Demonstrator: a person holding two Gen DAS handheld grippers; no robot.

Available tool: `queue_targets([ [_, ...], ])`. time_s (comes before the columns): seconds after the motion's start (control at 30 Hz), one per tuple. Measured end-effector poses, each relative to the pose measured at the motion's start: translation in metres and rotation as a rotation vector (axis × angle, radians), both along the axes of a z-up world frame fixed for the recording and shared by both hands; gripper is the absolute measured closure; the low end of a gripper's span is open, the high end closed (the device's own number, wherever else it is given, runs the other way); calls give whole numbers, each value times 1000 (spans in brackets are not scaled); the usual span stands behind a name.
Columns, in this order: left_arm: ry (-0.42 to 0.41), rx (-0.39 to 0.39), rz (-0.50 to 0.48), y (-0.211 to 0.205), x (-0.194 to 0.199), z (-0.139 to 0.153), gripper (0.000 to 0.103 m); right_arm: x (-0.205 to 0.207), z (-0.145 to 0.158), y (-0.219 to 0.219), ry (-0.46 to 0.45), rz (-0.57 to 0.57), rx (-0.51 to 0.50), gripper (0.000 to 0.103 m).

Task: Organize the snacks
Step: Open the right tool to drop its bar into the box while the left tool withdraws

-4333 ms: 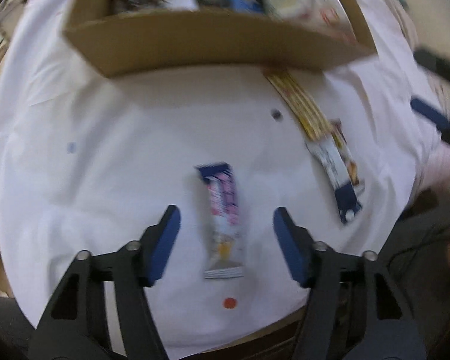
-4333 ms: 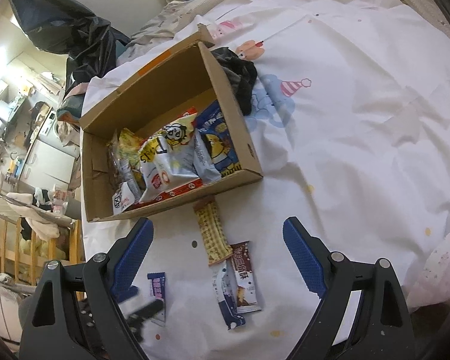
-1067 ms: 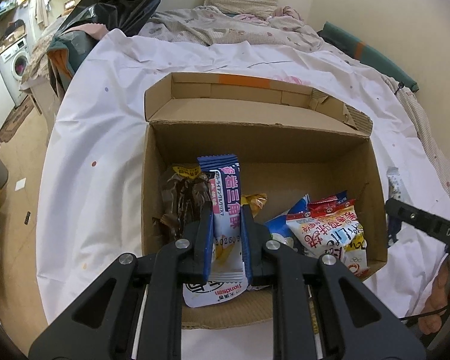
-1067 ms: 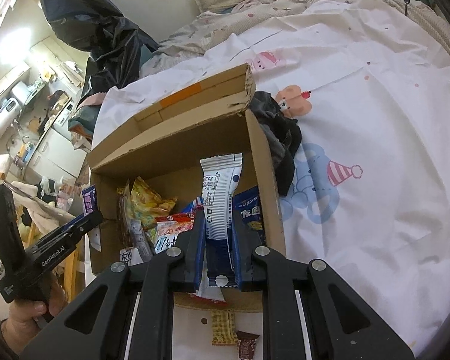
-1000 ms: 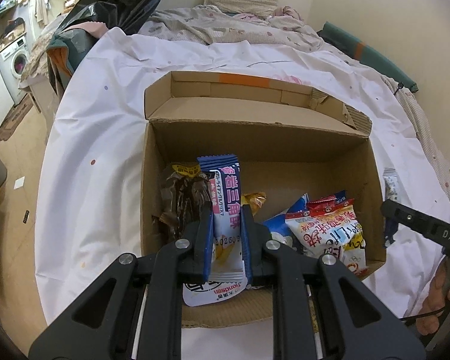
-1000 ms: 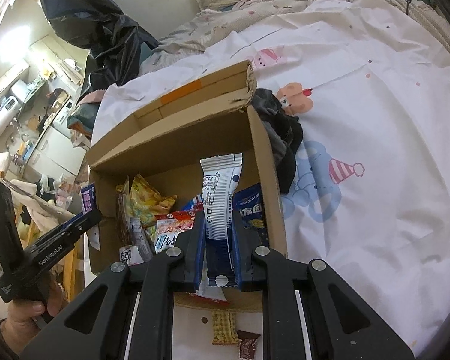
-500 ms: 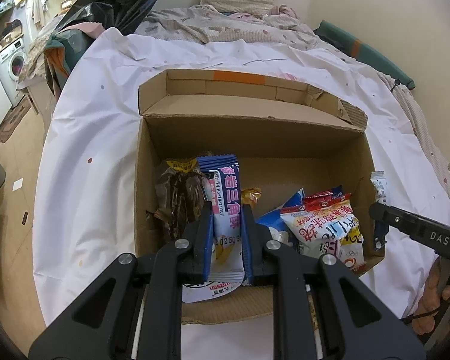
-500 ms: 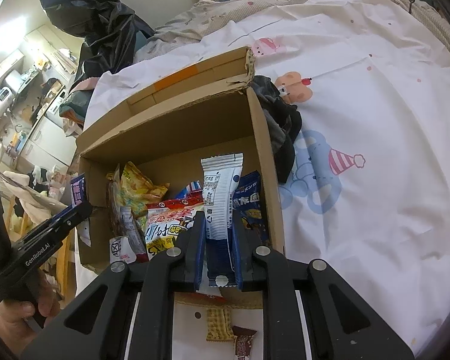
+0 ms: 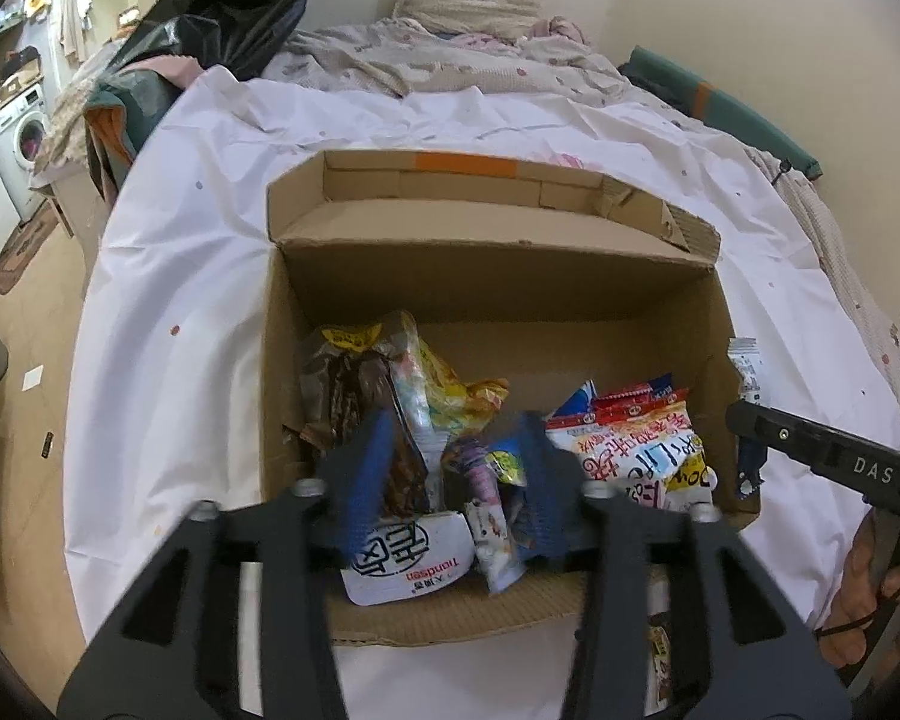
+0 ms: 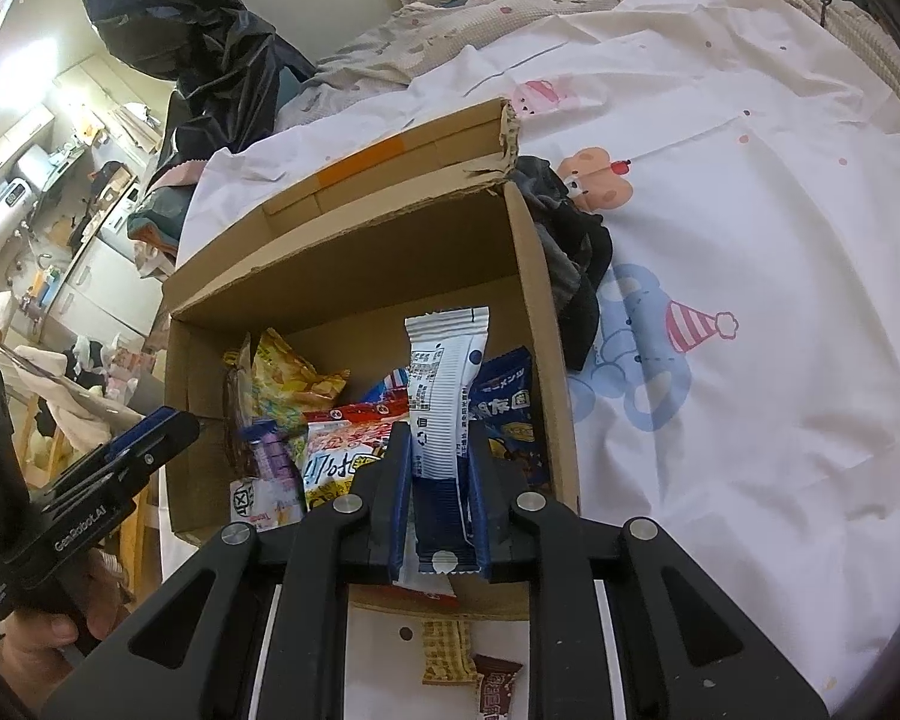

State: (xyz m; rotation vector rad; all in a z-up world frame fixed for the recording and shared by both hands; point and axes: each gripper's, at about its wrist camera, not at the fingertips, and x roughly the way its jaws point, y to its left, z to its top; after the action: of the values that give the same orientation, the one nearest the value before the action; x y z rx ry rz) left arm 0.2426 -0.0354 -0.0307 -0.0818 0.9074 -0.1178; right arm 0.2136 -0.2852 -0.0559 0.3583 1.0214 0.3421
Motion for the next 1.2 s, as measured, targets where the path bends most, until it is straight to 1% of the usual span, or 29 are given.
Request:
queue_targets([
  [0.03,-9,0,2,0,-1,2,50,0,1,0,-2,0,6,83],
  [0.1,-17,-2,7,2,-1,4,37,0,1,-1,-3,-4,21,83],
  [0.13,-22,-6,11,3,-1,5,34,0,2,-2,-1,-7,28,83],
  [0.2,-30,-17,20,5,-2,7,26,0,2,-4,-3,-14,30,82],
  [0.27,-31,-16,33,7,-2,7,23,0,3,-4,-3,-17,38,79],
  [0.3,-30,-18,36,8,-1,7,23,0,4,-5,-5,-17,42,73],
  [0.33,-27,-21,40,9,-1,6,23,0,5,-4,-10,-17,45,64],
  [0.4,-27,-26,44,11,-2,7,23,-2,9,-3,-32,-11,47,53],
  [0.5,-41,-24,42,11,-5,9,23,-5,15,1,-61,2,30,49],
  [0.73,-74,-2,38,11,-16,17,23,-12,24,2,-88,-3,40,48],
  [0.9,-81,25,47,14,-27,21,23,-24,27,-2,-88,-24,46,48],
  [1.07,-59,-6,54,18,-41,19,23,-38,29,-8,-83,-43,38,48],
  [1.2,-46,-1,57,20,-53,17,23,-50,26,-13,-71,-57,29,48],
])
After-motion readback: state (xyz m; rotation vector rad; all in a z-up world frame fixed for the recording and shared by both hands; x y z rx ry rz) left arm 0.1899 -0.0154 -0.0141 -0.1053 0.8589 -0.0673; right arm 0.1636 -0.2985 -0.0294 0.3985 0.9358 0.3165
